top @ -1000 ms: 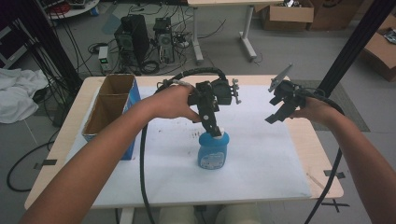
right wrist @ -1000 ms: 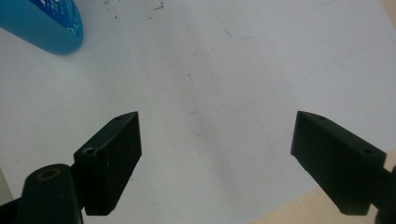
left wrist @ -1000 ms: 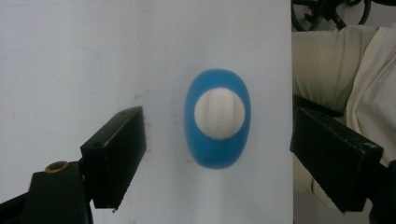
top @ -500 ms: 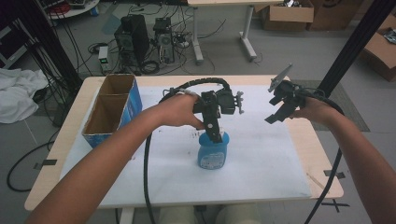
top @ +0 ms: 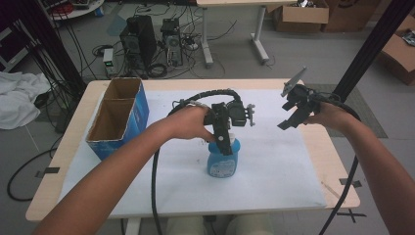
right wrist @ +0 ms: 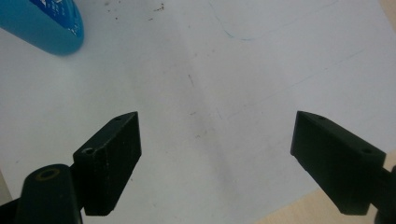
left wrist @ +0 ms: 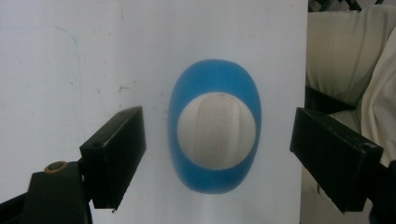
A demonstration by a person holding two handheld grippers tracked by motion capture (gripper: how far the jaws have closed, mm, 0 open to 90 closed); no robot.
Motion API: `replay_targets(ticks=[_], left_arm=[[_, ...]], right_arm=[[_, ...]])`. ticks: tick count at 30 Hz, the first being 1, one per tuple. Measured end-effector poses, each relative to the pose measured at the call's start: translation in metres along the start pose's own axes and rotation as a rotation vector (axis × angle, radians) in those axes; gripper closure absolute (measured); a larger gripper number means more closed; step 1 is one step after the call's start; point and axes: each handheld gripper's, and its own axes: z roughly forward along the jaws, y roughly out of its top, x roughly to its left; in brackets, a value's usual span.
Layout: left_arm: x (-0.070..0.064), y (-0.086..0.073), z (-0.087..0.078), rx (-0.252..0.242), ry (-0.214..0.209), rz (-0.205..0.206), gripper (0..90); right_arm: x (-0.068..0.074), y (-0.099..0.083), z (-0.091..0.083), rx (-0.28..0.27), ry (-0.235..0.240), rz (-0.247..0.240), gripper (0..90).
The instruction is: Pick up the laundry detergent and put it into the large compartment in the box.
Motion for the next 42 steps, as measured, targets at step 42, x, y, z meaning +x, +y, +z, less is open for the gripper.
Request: replay_targets(ticks=[42], left_arm=[[0.001,-0.004,0.046,0.049,-0.021,-0.021,19.2]], right_arm=[[-0.002,-0.002,0.006,0.0,0.012,0.01,16.3]])
